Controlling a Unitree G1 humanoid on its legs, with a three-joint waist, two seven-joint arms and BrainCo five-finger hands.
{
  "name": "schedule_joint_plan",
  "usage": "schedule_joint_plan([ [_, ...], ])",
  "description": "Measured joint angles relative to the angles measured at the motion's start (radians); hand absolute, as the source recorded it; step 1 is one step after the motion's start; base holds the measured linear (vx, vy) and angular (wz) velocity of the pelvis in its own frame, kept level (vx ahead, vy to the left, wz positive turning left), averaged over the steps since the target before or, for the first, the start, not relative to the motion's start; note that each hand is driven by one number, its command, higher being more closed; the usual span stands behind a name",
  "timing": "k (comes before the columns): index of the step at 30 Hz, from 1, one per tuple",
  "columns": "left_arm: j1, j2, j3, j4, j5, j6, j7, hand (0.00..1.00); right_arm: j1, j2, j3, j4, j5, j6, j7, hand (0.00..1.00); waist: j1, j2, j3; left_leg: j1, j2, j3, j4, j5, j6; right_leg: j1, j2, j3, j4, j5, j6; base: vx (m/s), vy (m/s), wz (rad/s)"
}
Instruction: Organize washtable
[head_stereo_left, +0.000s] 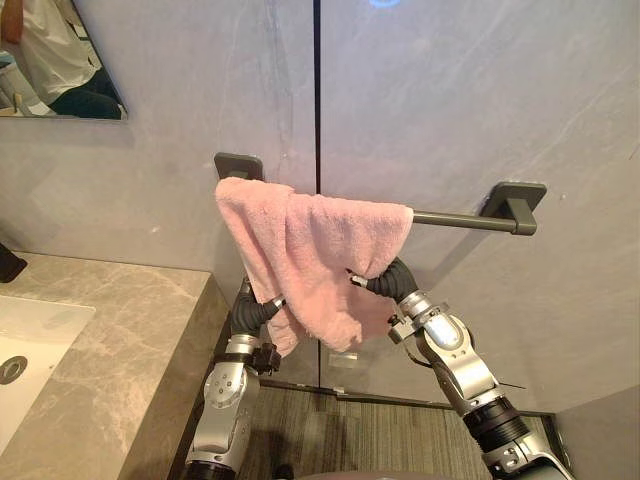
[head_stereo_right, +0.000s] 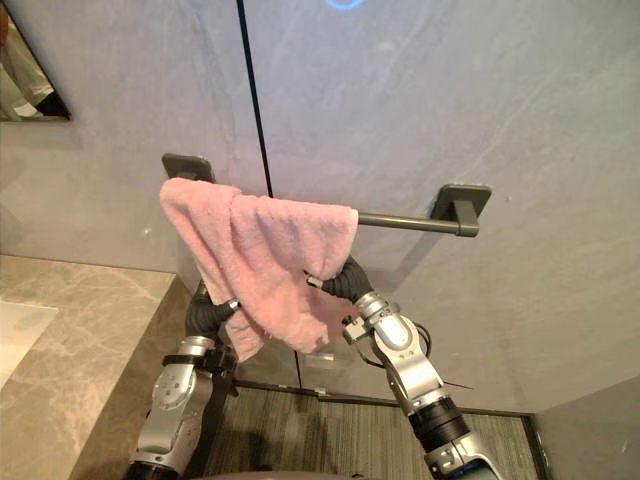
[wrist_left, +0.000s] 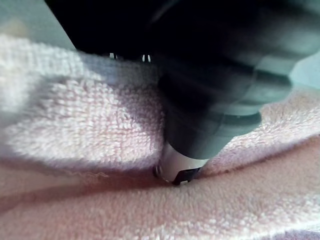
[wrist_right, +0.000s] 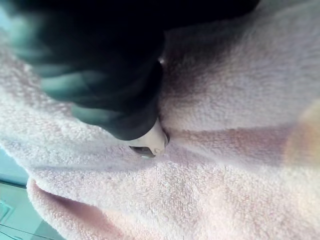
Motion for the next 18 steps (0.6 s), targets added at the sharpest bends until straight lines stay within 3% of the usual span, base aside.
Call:
schedule_joint_plan([
  [18, 0.0, -0.044, 0.021, -0.043, 0.002, 0.0, -0.027, 1.0, 0.059, 0.074, -0.161, -0.095, 0.0, -0.023, -0.02, 1.0, -0.01, -0.007, 0.005, 0.0, -0.001, -0.001, -0.002, 0.001, 0.0, 0.001, -0.001, 0.0, -0.002, 0.001, 0.003, 0.0, 0.0, 0.0],
])
